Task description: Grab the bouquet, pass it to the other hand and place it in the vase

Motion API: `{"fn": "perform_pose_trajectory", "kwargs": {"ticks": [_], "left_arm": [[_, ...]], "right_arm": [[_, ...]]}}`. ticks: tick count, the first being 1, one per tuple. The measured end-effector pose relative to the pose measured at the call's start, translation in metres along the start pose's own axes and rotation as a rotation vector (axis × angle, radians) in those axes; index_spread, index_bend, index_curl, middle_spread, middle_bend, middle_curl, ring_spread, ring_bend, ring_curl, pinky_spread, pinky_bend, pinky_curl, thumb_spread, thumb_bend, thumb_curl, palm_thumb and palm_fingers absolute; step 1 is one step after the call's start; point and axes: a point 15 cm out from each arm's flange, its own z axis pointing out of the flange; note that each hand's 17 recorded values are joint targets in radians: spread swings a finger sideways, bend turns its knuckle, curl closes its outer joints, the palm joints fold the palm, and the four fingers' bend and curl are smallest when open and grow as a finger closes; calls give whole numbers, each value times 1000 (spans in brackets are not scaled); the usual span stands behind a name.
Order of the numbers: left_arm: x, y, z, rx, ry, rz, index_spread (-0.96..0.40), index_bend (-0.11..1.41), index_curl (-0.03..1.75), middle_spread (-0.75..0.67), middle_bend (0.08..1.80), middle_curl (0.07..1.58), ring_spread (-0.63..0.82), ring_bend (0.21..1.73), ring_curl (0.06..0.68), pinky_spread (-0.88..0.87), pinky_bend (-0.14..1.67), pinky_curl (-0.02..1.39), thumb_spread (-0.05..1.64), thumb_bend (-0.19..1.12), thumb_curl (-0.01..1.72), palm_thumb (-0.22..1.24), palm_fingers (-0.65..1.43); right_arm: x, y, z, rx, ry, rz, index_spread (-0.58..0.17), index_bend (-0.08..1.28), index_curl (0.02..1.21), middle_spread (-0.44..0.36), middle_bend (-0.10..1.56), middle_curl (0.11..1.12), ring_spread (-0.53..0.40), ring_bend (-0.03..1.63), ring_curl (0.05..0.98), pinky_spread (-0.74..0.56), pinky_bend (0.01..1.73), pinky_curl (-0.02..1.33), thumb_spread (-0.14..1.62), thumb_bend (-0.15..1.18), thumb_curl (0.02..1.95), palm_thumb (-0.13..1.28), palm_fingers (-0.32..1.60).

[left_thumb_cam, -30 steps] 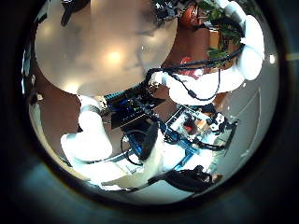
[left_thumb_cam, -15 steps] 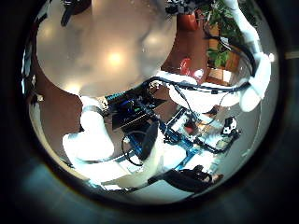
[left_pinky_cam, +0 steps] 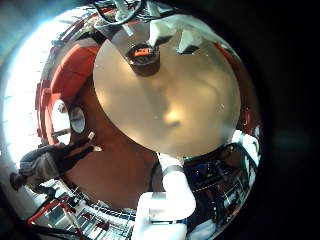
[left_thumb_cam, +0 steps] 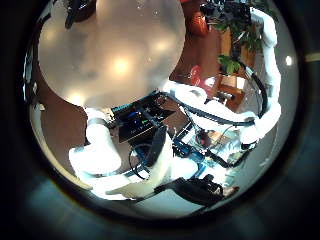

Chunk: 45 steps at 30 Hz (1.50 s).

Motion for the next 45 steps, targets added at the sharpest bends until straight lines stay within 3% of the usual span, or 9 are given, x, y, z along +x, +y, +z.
{"fn": "perform_pose_trajectory", "kwargs": {"ticks": [10, 14, 22, 26, 29, 34, 37, 45], "left_arm": [[14, -15, -14, 83, 207, -2, 71, 175, 332, 327, 221, 352, 524, 497, 191, 505, 206, 303, 1131, -20, 283, 207, 174], [7, -20, -23, 134, 259, -24, 83, 175, 336, 312, 224, 358, 515, 492, 190, 498, 195, 303, 1134, -20, 283, 207, 193], [25, -34, -43, 228, 412, 10, 100, 174, 340, 299, 222, 364, 501, 501, 191, 483, 193, 302, 1123, -24, 278, 182, 216], [44, -41, -56, 274, 504, 60, 111, 169, 340, 303, 217, 364, 499, 509, 192, 481, 195, 303, 1101, -33, 273, 143, 220], [42, -46, -68, 341, 578, 69, 124, 160, 333, 304, 216, 365, 500, 516, 192, 477, 203, 308, 1069, -32, 273, 115, 219], [64, -55, -89, 422, 774, 124, 143, 160, 326, 318, 209, 365, 493, 532, 196, 470, 212, 317, 1020, -30, 280, 96, 213], [61, -59, -105, 493, 882, 121, 153, 160, 322, 331, 200, 364, 494, 542, 198, 469, 218, 321, 994, -28, 285, 93, 204], [75, -69, -126, 525, 1049, 157, 188, 157, 311, 364, 191, 359, 507, 558, 200, 470, 249, 334, 952, -28, 299, 104, 159]], "right_arm": [[4, -5, -54, 93, -540, 140, -271, 1122, 996, -123, 1375, 837, -205, 1430, 762, -168, 1378, 713, 877, 59, 1016, 1123, 1114], [-14, 6, -72, 63, -727, 140, -265, 1125, 992, -120, 1381, 827, -204, 1435, 762, -169, 1360, 742, 875, 53, 1056, 1121, 1114], [-57, 25, -103, -50, -1071, 116, -256, 1133, 985, -117, 1388, 811, -195, 1438, 760, -172, 1328, 791, 874, 40, 1117, 1119, 1117], [-75, 35, -117, -118, -1248, 72, -253, 1135, 981, -117, 1392, 805, -192, 1439, 759, -173, 1313, 814, 878, 35, 1145, 1117, 1117], [-87, 48, -115, -181, -1333, 32, -252, 1136, 979, -116, 1398, 803, -191, 1439, 758, -175, 1305, 828, 880, 32, 1160, 1116, 1118], [-109, 71, -107, -292, -1440, -51, -248, 1141, 976, -116, 1406, 798, -190, 1443, 758, -178, 1286, 858, 885, 24, 1191, 1116, 1119], [-120, 82, -108, -337, -1479, -102, -246, 1146, 977, -116, 1407, 795, -190, 1444, 758, -175, 1279, 871, 887, 21, 1204, 1116, 1119], [-149, 111, -120, -444, -1543, -223, -240, 1151, 977, -115, 1413, 788, -189, 1446, 759, -171, 1257, 909, 893, 9, 1239, 1116, 1117]]}}
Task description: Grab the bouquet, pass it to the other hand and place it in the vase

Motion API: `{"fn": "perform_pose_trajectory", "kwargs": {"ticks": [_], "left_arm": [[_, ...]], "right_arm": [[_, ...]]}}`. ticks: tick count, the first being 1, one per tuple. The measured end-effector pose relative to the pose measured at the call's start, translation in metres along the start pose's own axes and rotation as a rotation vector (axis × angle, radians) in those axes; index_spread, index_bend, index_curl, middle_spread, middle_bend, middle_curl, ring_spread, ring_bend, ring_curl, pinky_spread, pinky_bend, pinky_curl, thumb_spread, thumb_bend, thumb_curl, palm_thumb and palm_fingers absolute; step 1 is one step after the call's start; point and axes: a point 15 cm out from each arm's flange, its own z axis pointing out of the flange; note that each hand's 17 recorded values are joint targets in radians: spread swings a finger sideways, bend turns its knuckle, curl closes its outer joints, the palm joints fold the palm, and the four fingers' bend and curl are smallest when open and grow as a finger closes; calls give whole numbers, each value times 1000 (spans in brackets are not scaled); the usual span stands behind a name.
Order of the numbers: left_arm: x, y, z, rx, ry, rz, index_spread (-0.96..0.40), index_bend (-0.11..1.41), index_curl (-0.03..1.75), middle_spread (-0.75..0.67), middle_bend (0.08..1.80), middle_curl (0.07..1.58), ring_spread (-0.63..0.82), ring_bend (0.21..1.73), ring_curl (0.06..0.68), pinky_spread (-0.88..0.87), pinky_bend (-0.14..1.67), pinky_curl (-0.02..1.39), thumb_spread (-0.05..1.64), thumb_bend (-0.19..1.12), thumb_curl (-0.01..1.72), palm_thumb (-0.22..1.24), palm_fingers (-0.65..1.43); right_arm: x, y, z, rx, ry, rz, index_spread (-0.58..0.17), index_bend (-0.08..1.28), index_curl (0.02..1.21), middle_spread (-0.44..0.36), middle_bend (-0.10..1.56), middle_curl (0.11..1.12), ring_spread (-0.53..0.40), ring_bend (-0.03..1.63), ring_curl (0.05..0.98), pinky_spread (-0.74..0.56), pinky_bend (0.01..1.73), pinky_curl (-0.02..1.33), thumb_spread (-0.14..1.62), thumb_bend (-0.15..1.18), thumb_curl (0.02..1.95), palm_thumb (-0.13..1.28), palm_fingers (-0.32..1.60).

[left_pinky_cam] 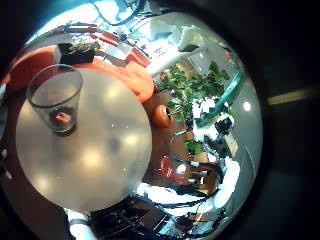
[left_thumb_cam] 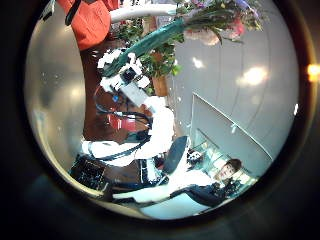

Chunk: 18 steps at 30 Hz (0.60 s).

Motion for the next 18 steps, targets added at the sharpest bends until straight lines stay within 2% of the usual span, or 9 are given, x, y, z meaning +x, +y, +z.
{"fn": "perform_pose_trajectory", "kwargs": {"ticks": [5, 18], "left_arm": [[7, -7, 8, -16, 74, -15, 205, 155, 304, 383, 196, 357, 517, 574, 202, 475, 264, 337, 934, -26, 310, 129, 142], [46, -4, 23, -82, 239, 11, 214, 153, 290, 407, 229, 367, 531, 591, 202, 483, 274, 335, 908, -30, 326, 193, 148]], "right_arm": [[-4, 6, 26, -81, -28, -8, -238, 1151, 976, -115, 1415, 784, -189, 1446, 759, -171, 1245, 930, 897, 2, 1257, 1118, 1118], [12, 28, 77, -269, -19, 20, -235, 1158, 974, -116, 1421, 781, -192, 1444, 764, -178, 1222, 986, 904, -4, 1295, 1115, 1110]]}}
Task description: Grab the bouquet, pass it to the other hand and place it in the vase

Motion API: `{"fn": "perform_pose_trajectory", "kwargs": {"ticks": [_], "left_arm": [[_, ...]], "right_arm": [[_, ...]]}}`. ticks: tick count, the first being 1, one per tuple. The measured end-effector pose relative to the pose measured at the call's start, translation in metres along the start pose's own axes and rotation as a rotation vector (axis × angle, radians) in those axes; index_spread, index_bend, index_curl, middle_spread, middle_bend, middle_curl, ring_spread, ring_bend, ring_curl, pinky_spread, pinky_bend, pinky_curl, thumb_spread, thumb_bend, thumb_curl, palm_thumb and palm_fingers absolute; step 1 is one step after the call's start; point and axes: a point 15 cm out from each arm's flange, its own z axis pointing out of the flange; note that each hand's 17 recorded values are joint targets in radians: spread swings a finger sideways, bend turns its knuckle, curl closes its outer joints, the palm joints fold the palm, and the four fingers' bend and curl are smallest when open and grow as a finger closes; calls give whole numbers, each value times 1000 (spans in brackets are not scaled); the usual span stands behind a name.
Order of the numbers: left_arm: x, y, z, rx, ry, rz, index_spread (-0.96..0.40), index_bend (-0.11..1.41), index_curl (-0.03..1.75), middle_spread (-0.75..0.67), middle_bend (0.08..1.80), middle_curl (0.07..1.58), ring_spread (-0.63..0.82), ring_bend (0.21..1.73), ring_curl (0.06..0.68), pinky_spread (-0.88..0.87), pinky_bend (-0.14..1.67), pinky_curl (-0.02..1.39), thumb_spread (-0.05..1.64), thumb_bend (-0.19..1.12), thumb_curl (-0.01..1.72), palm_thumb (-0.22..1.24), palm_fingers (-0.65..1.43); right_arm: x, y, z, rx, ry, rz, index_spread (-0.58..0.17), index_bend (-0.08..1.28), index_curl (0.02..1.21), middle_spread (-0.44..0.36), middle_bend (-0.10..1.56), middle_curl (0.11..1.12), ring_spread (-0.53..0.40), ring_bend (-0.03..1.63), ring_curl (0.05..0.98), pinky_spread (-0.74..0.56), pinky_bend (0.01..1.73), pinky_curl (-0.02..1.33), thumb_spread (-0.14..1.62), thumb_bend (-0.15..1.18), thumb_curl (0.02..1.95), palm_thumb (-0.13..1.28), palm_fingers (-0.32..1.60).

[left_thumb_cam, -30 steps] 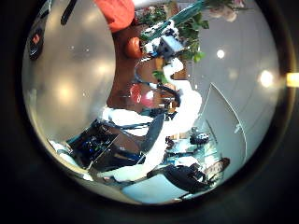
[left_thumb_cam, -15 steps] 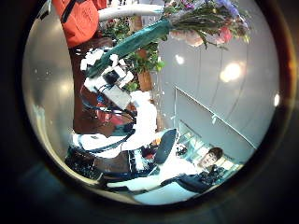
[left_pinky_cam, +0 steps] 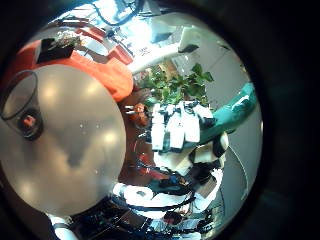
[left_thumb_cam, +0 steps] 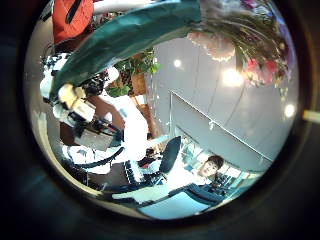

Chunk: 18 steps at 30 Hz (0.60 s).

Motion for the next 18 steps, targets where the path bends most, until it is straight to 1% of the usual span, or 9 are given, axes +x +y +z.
{"fn": "perform_pose_trajectory", "kwargs": {"ticks": [3, 7, 11, 12, 13, 14, 15, 16, 18], "left_arm": [[9, 3, 1, -19, 35, 5, 207, 164, 293, 375, 278, 381, 531, 583, 196, 483, 250, 326, 904, -30, 328, 204, 184], [17, 8, 8, -65, 97, -21, 171, 180, 306, 287, 405, 423, 511, 557, 182, 480, 196, 308, 898, -28, 331, 219, 290], [24, 9, 7, -89, 152, -72, 93, 210, 345, 145, 605, 518, 405, 570, 182, 446, 166, 279, 897, -15, 340, 282, 434], [24, 9, 8, -96, 160, -91, 65, 215, 354, 107, 669, 544, 314, 606, 185, 368, 176, 277, 908, -4, 347, 327, 517], [23, 8, 10, -102, 166, -110, 43, 192, 355, 64, 716, 570, 203, 673, 200, 264, 254, 296, 915, 16, 357, 391, 661], [21, 8, 11, -109, 169, -130, 9, 163, 357, 3, 757, 618, 59, 784, 243, 111, 394, 343, 926, 28, 367, 460, 807], [19, 8, 11, -114, 170, -150, -5, 145, 350, -15, 755, 625, 3, 826, 251, 64, 444, 354, 927, 35, 370, 489, 844], [19, 7, 11, -116, 170, -166, -45, 148, 350, -70, 765, 664, -137, 959, 298, -69, 614, 408, 928, 74, 393, 607, 986], [17, 6, 12, -122, 172, -200, -102, 172, 361, -141, 771, 732, -266, 1099, 367, -216, 830, 498, 912, 97, 419, 721, 1096]], "right_arm": [[8, 4, 13, -53, 11, 21, -234, 1159, 974, -116, 1422, 780, -193, 1443, 765, -180, 1215, 998, 905, -4, 1301, 1114, 1110], [16, 0, 18, -59, 19, 20, -234, 1159, 973, -116, 1422, 780, -193, 1442, 767, -183, 1207, 1010, 906, -4, 1308, 1113, 1110], [28, -2, 20, -63, 59, 35, -233, 1159, 972, -116, 1422, 779, -194, 1441, 769, -186, 1199, 1023, 907, -4, 1315, 1112, 1111], [30, -1, 20, -65, 63, 36, -233, 1159, 972, -116, 1422, 779, -194, 1440, 769, -187, 1200, 1027, 908, -4, 1317, 1112, 1112], [30, -2, 21, -64, 65, 38, -233, 1159, 972, -116, 1421, 779, -194, 1439, 769, -187, 1199, 1030, 908, -4, 1318, 1112, 1112], [31, -2, 20, -62, 67, 38, -233, 1159, 972, -116, 1421, 779, -194, 1439, 770, -189, 1197, 1035, 908, -4, 1320, 1111, 1112], [32, -4, 20, -54, 74, 38, -233, 1159, 972, -116, 1421, 779, -194, 1439, 770, -189, 1197, 1037, 908, -4, 1321, 1111, 1112], [34, -6, 19, -47, 82, 38, -233, 1159, 972, -116, 1421, 779, -194, 1438, 770, -190, 1195, 1040, 909, -4, 1322, 1111, 1112], [36, -8, 17, -38, 91, 38, -233, 1161, 972, -116, 1424, 779, -196, 1436, 773, -192, 1191, 1049, 909, -4, 1326, 1111, 1107]]}}
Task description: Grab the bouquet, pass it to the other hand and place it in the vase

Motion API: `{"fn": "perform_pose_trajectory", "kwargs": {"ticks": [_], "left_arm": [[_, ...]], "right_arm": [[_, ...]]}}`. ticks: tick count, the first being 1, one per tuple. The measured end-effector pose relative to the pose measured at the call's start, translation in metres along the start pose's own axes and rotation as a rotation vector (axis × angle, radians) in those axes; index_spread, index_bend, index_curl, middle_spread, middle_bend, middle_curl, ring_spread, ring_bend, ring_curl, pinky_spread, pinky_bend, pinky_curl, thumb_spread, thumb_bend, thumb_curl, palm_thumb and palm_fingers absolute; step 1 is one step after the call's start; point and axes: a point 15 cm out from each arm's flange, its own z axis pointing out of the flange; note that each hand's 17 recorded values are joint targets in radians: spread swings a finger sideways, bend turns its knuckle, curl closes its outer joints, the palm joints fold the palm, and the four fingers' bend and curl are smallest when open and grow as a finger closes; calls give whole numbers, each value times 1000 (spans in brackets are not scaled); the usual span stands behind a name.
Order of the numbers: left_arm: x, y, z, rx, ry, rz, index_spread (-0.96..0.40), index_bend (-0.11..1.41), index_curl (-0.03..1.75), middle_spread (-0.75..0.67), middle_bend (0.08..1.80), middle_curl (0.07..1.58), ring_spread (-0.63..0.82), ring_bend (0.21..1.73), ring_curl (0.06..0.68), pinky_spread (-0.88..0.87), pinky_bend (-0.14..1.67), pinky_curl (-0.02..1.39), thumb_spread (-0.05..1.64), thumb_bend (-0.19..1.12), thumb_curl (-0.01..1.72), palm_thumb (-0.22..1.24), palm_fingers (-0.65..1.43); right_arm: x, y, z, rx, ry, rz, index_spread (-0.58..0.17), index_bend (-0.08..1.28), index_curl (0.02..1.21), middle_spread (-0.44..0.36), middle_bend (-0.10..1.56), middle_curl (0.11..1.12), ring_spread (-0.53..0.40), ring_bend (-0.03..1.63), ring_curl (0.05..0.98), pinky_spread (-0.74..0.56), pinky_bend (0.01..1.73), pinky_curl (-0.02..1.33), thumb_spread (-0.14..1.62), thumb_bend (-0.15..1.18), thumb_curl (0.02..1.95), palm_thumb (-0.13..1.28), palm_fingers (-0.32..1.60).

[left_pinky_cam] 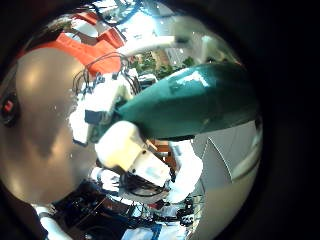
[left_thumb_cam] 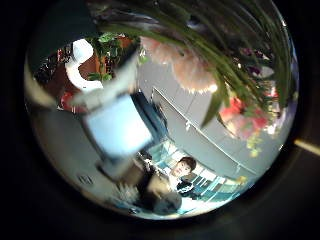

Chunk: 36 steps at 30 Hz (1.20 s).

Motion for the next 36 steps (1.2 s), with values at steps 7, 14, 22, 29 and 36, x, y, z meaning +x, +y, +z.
{"fn": "perform_pose_trajectory", "kwargs": {"ticks": [7, 14, 22, 29, 36], "left_arm": [[-5, -3, 4, -32, 7, 5, -360, 490, 541, -341, 880, 915, -413, 1351, 493, -444, 1197, 670, 884, 145, 525, 983, 1192], [26, -6, -21, 67, -36, 138, -531, 730, 754, -447, 998, 1017, -420, 1462, 540, -497, 1284, 747, 920, 155, 618, 1062, 1093], [76, -7, -80, 284, -179, 294, -636, 778, 928, -510, 1054, 1074, -415, 1519, 558, -530, 1304, 810, 963, 139, 702, 1072, 1036], [77, 2, -124, 397, -297, 326, -689, 753, 1048, -544, 1069, 1096, -410, 1546, 561, -546, 1302, 850, 995, 121, 761, 1070, 1016], [56, -4, -151, 436, -328, 306, -724, 714, 1144, -564, 1075, 1104, -407, 1557, 558, -559, 1288, 882, 1014, 101, 809, 1070, 1009]], "right_arm": [[-1, -3, -4, 21, -6, 4, -241, 1118, 965, -124, 1390, 771, -202, 1405, 768, -203, 1183, 1052, 927, -89, 1241, 890, 1044], [14, 4, -25, 94, -24, 58, -305, 767, 896, -143, 1143, 708, -220, 1349, 713, -313, 1140, 957, 1007, -46, 975, 776, 632], [28, -2, -36, 158, -2, 81, -347, 464, 719, -113, 823, 590, -187, 1158, 607, -238, 928, 845, 1033, -28, 781, 749, 39], [36, -9, -43, 195, 26, 84, -345, 396, 586, -45, 605, 472, -58, 869, 460, 99, 732, 705, 1026, -25, 679, 745, -24], [40, -12, -45, 212, 43, 84, -338, 341, 512, -20, 510, 417, -4, 749, 387, 264, 611, 595, 1023, -24, 620, 751, 48]]}}
